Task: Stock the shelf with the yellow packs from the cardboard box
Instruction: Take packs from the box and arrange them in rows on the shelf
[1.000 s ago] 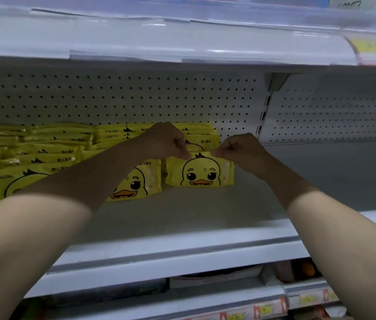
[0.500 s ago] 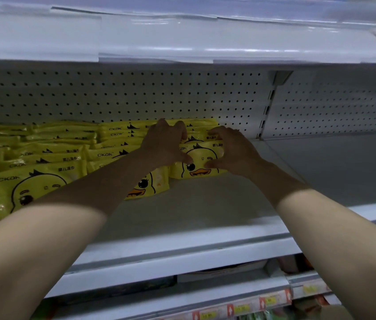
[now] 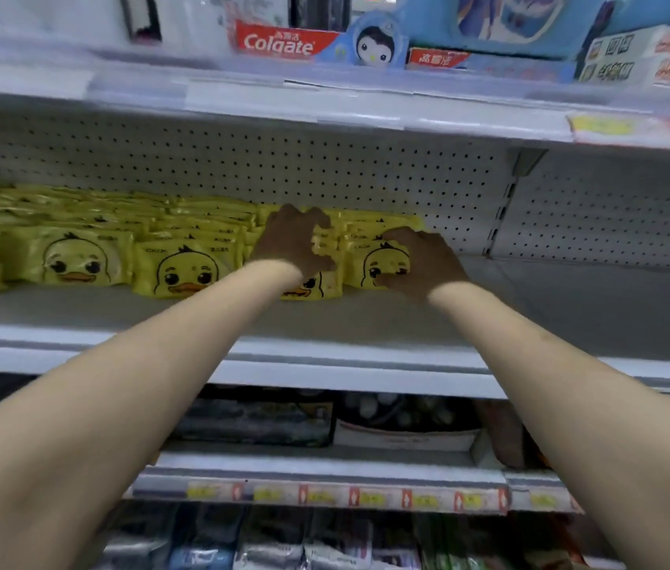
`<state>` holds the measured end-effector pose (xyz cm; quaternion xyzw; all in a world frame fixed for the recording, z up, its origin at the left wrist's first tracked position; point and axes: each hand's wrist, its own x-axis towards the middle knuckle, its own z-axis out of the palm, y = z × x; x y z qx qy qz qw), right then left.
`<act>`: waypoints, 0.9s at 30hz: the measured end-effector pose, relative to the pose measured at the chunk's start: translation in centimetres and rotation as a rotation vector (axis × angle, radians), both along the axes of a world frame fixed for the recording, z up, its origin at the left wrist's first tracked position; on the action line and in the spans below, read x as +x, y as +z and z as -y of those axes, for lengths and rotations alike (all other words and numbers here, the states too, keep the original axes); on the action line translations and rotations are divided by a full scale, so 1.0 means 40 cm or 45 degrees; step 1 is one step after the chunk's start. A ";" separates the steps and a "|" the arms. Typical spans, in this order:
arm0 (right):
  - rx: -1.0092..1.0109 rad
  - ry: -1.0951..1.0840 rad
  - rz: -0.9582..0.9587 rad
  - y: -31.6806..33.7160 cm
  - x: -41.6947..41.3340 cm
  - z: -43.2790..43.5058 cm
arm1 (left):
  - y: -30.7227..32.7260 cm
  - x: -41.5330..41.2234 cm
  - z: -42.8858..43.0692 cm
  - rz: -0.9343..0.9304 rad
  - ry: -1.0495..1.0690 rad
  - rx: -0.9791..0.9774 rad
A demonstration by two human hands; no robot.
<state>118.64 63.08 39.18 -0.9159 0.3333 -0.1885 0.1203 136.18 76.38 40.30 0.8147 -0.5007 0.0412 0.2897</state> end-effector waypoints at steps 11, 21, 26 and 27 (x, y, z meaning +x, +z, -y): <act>-0.023 0.418 -0.171 -0.080 -0.002 -0.442 | -0.111 -0.097 -0.571 -0.081 0.384 0.345; 0.071 0.749 -0.333 -0.149 0.147 -0.761 | -0.214 -0.043 -0.971 -0.112 0.680 0.568; 0.062 0.865 -0.418 -0.207 0.303 -0.889 | -0.277 0.081 -1.099 -0.189 0.755 0.596; 0.063 0.880 -0.430 -0.225 0.342 -0.913 | -0.292 0.112 -1.121 -0.202 0.758 0.599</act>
